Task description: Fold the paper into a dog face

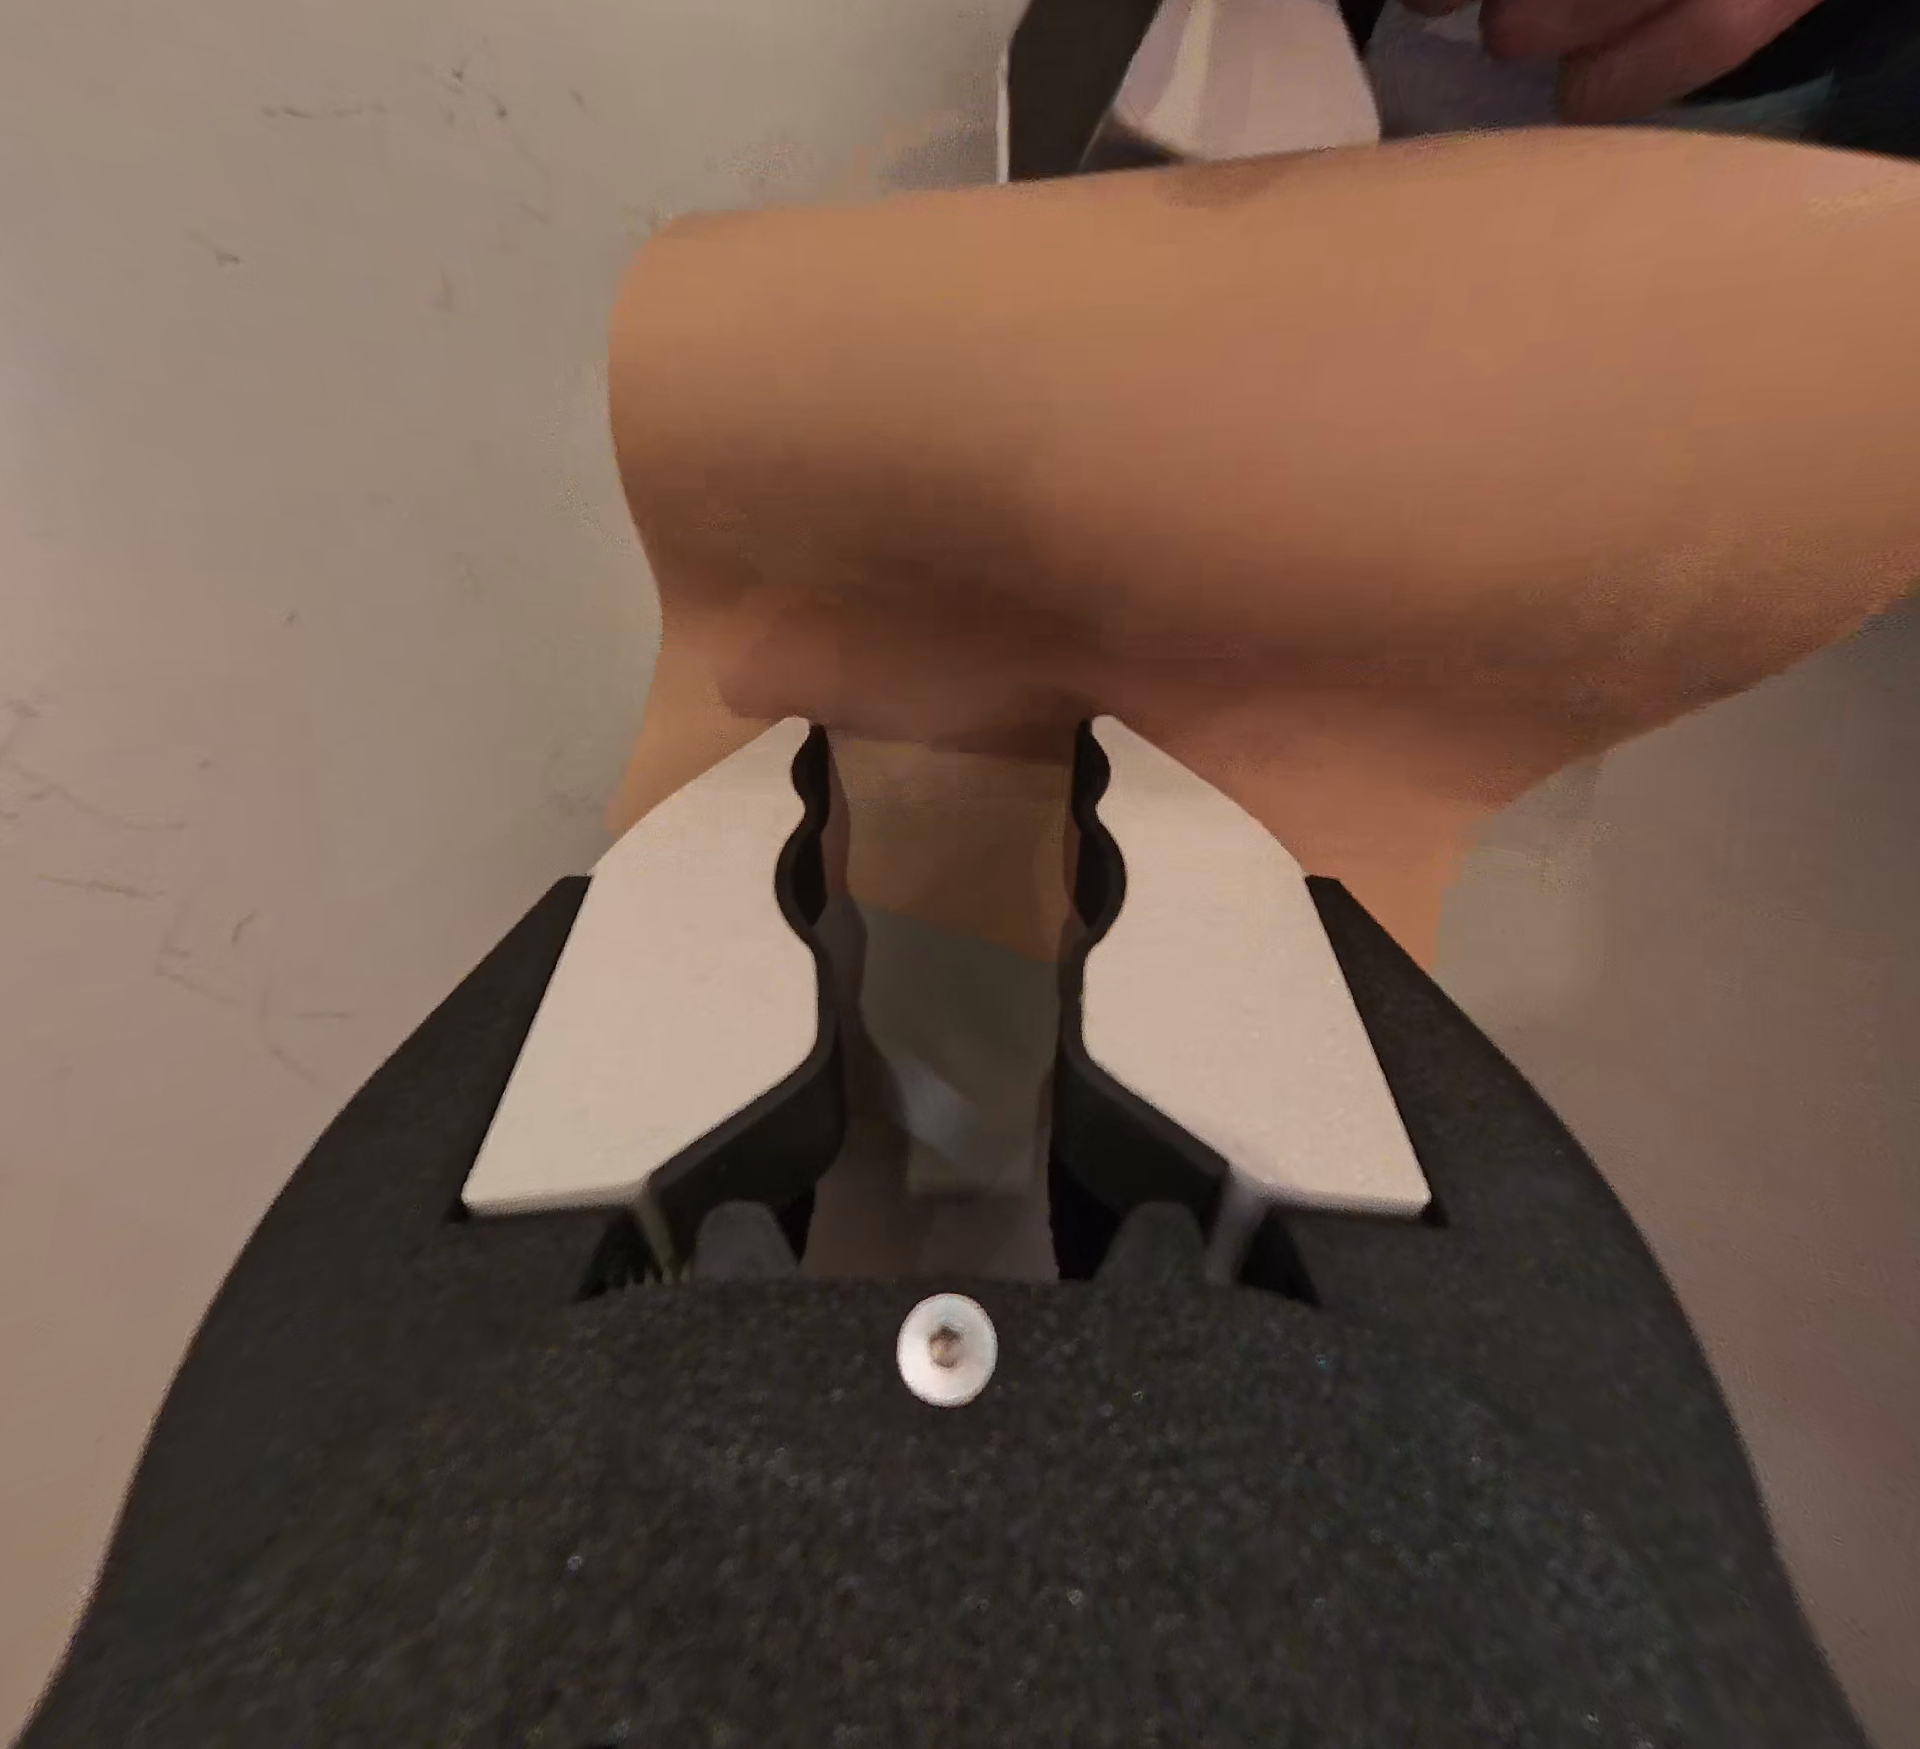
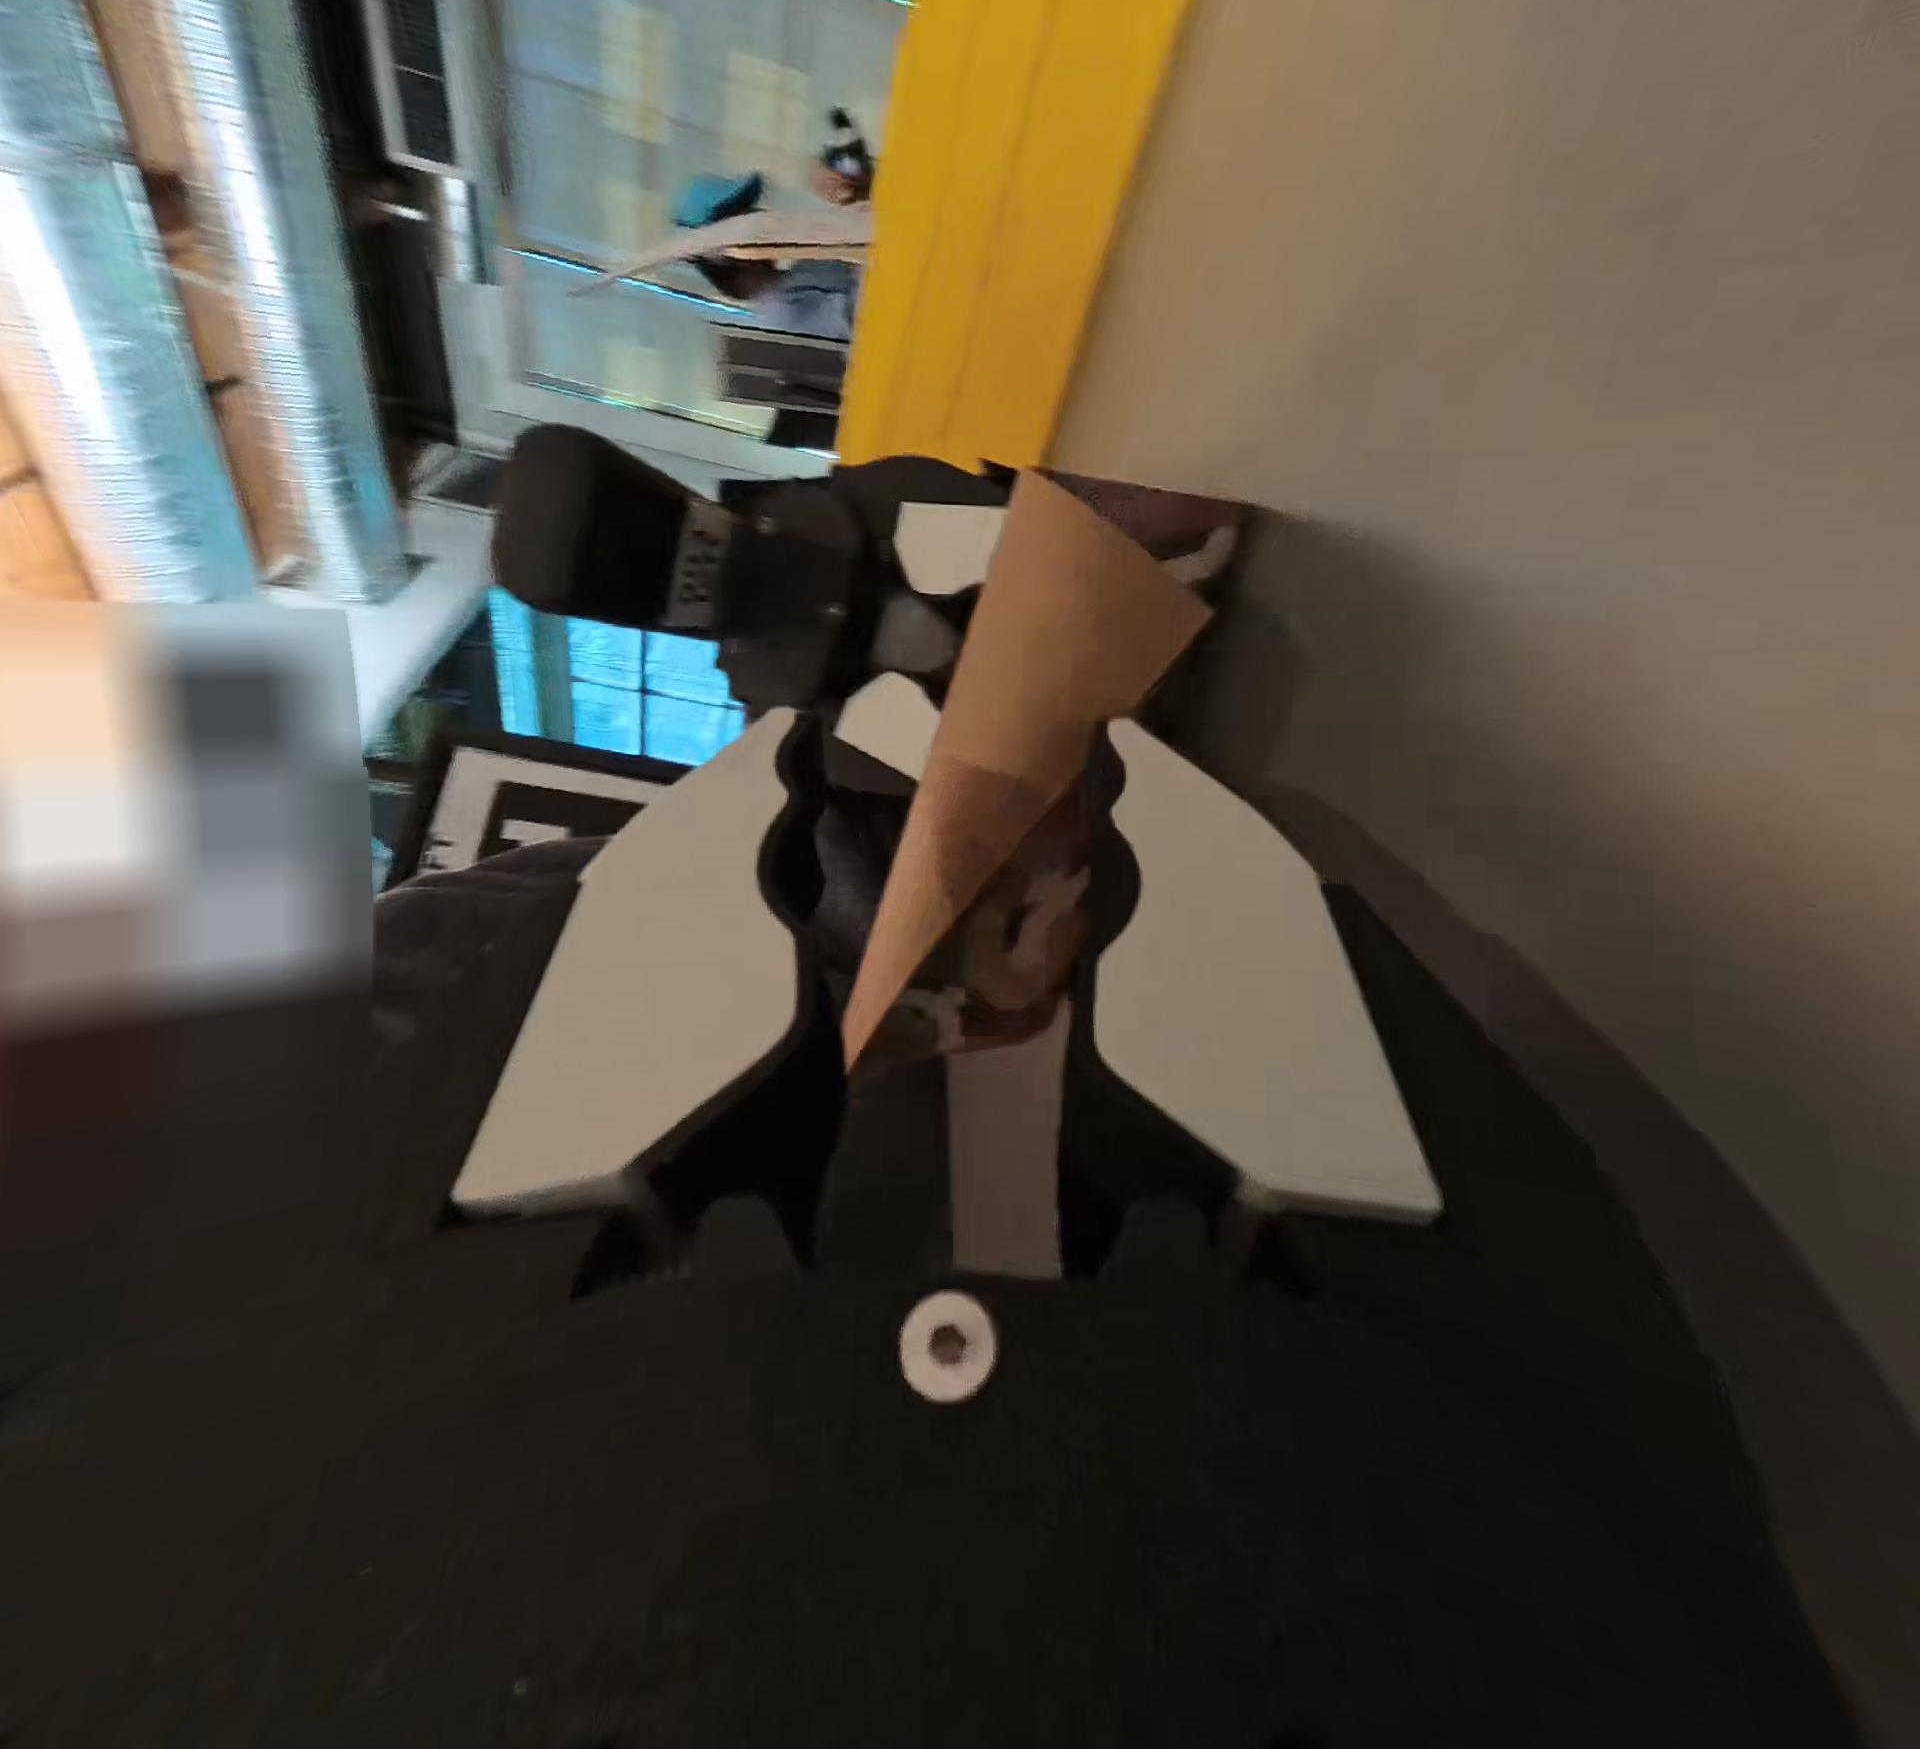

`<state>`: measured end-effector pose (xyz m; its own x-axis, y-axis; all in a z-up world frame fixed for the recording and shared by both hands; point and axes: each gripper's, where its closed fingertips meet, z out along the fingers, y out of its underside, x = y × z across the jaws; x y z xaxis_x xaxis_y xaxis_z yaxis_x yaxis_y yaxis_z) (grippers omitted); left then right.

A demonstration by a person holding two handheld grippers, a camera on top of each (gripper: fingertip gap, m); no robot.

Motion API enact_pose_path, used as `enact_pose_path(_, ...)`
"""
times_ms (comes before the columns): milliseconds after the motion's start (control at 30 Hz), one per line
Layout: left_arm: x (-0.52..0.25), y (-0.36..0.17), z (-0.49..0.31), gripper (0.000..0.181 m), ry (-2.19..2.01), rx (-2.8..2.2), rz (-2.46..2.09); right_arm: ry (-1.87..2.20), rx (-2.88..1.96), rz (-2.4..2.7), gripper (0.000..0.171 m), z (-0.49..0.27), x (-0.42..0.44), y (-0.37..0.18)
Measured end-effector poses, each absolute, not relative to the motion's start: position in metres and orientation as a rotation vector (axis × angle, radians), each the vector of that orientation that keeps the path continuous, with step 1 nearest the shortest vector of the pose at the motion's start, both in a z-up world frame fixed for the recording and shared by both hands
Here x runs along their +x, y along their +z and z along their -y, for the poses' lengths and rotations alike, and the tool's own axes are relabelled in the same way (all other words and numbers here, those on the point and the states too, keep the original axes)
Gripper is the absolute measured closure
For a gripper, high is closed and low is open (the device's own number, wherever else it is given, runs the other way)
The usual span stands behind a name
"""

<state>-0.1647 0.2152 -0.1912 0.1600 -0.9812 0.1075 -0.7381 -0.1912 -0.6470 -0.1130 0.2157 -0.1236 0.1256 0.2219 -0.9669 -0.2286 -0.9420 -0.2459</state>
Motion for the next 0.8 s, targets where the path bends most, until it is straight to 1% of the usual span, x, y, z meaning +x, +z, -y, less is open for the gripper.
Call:
enact_pose_path(200, -0.165, -0.192, -0.215, 0.136, -0.706, -1.989, -1.638, 1.968, -1.989, 0.01, 0.127, -0.214, -0.117, -0.109)
enact_pose_path(267, -0.165, -0.192, -0.214, 0.136, -0.701, -1.988, -1.64, 1.983, -1.984, -0.002, 0.125, -0.217, -0.12, -0.11)
enact_pose_path(333, -0.165, -0.192, -0.214, 0.135, -0.702, -1.988, -1.641, 1.864, -2.065, 0.014, 0.111, -0.223, -0.121, -0.124)
enact_pose_path(433, -0.166, -0.192, -0.214, 0.136, -0.707, -1.989, -1.641, 1.707, -2.184, 0.101, 0.103, -0.222, -0.125, -0.14)
enact_pose_path(567, -0.166, -0.192, -0.214, 0.136, -0.708, -1.992, -1.64, 1.485, -2.286, 0.282, 0.099, -0.22, -0.13, -0.153)
enact_pose_path(667, -0.166, -0.192, -0.214, 0.136, -0.709, -1.99, -1.641, 1.339, -2.318, 0.423, 0.1, -0.22, -0.135, -0.157)
enact_pose_path(733, -0.166, -0.192, -0.214, 0.136, -0.712, -1.99, -1.641, 1.395, -2.26, 0.472, 0.1, -0.219, -0.146, -0.146)
enact_pose_path(800, -0.166, -0.192, -0.213, 0.136, -0.714, -1.991, -1.642, 1.604, -2.158, 0.416, 0.101, -0.217, -0.156, -0.128)
